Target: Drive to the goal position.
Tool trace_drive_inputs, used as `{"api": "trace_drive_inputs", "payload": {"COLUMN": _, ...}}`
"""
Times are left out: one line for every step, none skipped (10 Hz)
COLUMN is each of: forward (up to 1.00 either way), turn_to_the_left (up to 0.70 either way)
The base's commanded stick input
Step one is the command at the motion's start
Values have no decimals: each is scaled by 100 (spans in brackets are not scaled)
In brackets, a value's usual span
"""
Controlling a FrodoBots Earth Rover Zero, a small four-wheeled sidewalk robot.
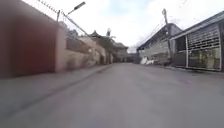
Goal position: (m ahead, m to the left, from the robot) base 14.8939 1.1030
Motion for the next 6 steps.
{"api": "trace_drive_inputs", "payload": {"forward": 100, "turn_to_the_left": -29}}
{"api": "trace_drive_inputs", "payload": {"forward": 100, "turn_to_the_left": -17}}
{"api": "trace_drive_inputs", "payload": {"forward": 100, "turn_to_the_left": -5}}
{"api": "trace_drive_inputs", "payload": {"forward": 100, "turn_to_the_left": 0}}
{"api": "trace_drive_inputs", "payload": {"forward": 100, "turn_to_the_left": 0}}
{"api": "trace_drive_inputs", "payload": {"forward": 100, "turn_to_the_left": 0}}
